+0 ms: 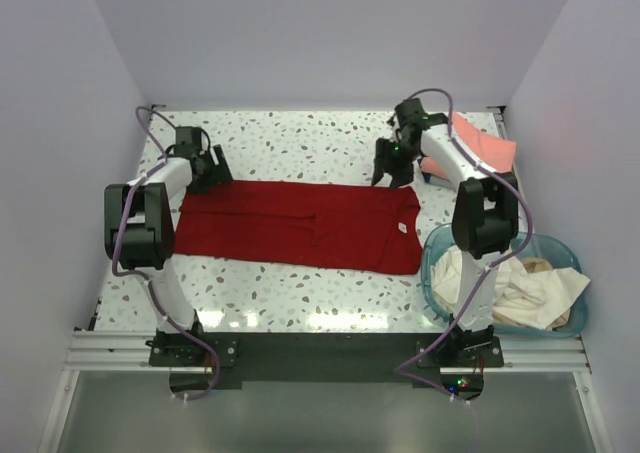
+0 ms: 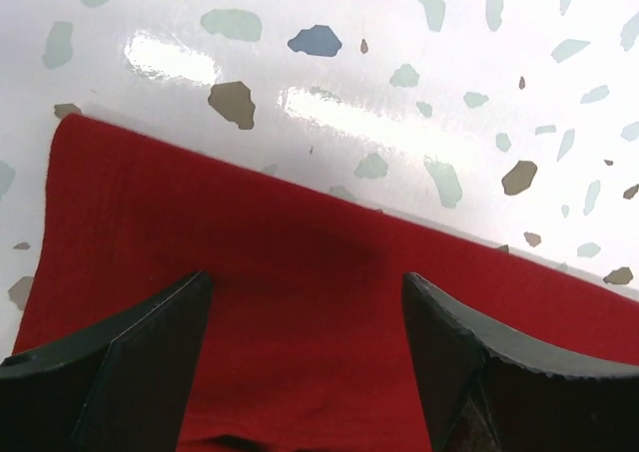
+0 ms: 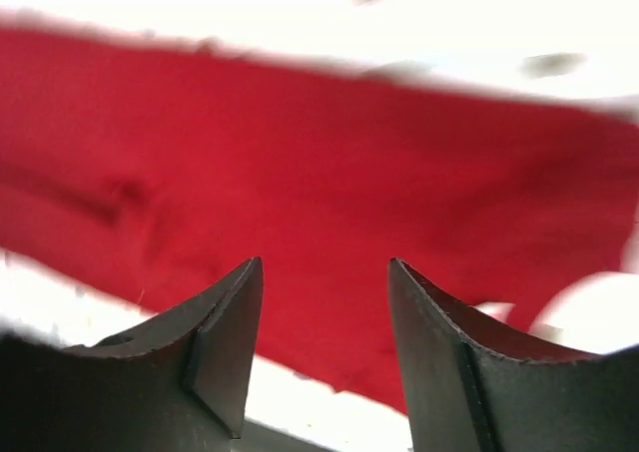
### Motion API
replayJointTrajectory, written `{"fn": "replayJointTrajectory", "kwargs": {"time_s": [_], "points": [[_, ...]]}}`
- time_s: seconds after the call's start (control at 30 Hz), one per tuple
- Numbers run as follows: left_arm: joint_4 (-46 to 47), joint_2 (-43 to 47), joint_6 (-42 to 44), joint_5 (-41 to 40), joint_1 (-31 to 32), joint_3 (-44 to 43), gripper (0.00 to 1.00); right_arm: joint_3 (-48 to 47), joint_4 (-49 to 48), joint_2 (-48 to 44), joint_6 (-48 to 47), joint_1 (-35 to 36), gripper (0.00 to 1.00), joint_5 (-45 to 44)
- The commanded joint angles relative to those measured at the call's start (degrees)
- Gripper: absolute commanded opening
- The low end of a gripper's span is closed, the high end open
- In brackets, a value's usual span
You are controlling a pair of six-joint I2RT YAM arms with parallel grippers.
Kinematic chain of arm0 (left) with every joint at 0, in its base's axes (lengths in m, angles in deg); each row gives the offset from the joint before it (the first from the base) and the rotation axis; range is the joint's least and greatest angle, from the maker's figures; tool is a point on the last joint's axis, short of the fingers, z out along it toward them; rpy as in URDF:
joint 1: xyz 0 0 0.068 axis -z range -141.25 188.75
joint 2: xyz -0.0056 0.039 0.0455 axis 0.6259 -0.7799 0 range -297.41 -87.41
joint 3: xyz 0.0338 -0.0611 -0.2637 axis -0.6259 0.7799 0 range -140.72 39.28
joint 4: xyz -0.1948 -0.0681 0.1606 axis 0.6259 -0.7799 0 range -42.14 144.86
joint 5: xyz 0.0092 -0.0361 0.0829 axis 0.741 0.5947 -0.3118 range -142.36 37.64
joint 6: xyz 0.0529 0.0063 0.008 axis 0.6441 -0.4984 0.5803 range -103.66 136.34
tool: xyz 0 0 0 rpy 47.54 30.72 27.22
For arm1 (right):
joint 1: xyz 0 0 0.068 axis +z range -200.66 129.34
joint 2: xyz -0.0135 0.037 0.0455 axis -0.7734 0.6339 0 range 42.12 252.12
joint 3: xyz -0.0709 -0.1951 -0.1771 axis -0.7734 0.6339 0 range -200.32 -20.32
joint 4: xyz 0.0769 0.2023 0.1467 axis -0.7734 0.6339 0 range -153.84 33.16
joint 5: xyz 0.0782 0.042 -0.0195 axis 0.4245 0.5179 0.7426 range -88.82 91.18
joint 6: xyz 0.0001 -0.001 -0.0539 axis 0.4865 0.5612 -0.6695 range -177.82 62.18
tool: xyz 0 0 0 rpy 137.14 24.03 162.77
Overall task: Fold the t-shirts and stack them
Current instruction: Fold the tshirt
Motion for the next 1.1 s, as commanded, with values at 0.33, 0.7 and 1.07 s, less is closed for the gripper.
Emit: {"fn": "replayJointTrajectory", "kwargs": {"time_s": [0.33,0.7,1.07], "points": [[2.90,-2.30,-6.89,2.76,-2.88,1.25,0.82,3.78,-2.23,0.33,2.17,-6.86,0.52,-9.46],[1.06,3.85,-8.30,-3.04,-7.45,9.08,0.82,-3.42,-3.90,11.47,3.14,-6.86,0.53,-14.21],[2.28,12.64,-3.39,1.43,-6.75,10.57,0.82,-28.69,-12.68,25.28,11.75,-6.68,0.56,-17.11]]}}
